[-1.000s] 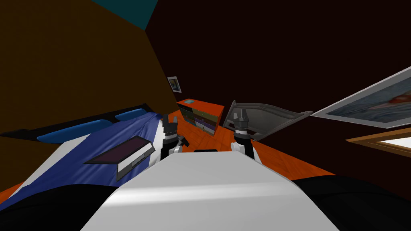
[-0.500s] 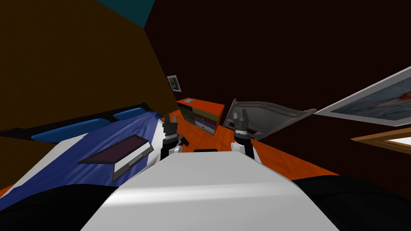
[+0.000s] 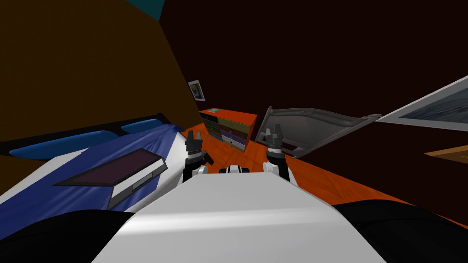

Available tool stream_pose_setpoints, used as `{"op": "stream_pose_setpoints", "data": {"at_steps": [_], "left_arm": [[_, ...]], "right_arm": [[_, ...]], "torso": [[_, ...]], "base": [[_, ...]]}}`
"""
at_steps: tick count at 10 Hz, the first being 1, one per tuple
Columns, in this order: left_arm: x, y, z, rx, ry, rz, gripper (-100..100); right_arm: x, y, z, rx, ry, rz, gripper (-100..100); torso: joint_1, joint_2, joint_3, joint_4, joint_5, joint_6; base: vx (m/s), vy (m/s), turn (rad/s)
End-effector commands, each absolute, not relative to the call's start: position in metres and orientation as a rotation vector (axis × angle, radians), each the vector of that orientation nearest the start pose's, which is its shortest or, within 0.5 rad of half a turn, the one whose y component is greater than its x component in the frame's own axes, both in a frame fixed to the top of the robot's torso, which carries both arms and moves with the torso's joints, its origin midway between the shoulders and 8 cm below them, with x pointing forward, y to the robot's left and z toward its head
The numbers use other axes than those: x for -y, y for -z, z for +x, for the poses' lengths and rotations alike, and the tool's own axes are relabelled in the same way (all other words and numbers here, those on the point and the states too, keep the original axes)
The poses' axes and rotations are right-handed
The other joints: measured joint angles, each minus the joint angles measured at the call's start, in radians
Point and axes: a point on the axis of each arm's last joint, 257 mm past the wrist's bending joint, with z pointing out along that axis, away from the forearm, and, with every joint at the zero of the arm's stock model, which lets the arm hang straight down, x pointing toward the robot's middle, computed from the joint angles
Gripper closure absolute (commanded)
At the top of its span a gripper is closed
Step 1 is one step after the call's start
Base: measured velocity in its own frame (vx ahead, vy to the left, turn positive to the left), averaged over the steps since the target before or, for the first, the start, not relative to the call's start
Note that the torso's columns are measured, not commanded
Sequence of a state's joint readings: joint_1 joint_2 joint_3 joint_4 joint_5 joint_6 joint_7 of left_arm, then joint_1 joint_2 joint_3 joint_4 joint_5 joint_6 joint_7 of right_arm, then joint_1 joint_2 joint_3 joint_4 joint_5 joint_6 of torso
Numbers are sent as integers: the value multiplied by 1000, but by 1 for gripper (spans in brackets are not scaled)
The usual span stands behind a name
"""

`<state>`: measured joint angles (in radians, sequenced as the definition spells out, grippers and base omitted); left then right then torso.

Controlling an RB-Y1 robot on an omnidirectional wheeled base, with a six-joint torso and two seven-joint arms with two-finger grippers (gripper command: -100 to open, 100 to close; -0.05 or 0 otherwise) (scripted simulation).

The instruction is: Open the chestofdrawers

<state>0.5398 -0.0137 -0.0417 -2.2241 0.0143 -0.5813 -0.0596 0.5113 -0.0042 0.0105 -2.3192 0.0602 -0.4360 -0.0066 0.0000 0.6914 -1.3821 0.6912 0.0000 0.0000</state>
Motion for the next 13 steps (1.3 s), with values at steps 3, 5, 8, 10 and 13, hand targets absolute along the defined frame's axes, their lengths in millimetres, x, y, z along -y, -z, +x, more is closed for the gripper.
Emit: {"op": "stream_pose_setpoints", "data": {"at_steps": [3,5,8,10,13], "left_arm": [[-261,16,352,-728,1285,-628,-100],[-255,37,366,-801,1282,-630,-100],[-251,60,382,-866,1276,-649,-100],[-248,76,391,-902,1270,-667,-100],[-244,99,405,-949,1263,-700,-100]], "right_arm": [[271,-25,348,-672,-1267,651,0],[271,-25,348,-672,-1267,651,0],[271,-25,348,-672,-1267,651,0],[271,-25,348,-672,-1267,651,0],[271,-25,348,-672,-1267,651,0]], "torso": [[0,43,-94,45,0,0],[1,44,-95,46,0,0],[0,48,-93,47,0,0],[1,48,-93,47,0,0],[0,46,-94,47,0,0]], "base": [[50,-9,-30],[121,-4,-80],[116,-15,-53],[95,3,-52],[109,-4,-57]]}}
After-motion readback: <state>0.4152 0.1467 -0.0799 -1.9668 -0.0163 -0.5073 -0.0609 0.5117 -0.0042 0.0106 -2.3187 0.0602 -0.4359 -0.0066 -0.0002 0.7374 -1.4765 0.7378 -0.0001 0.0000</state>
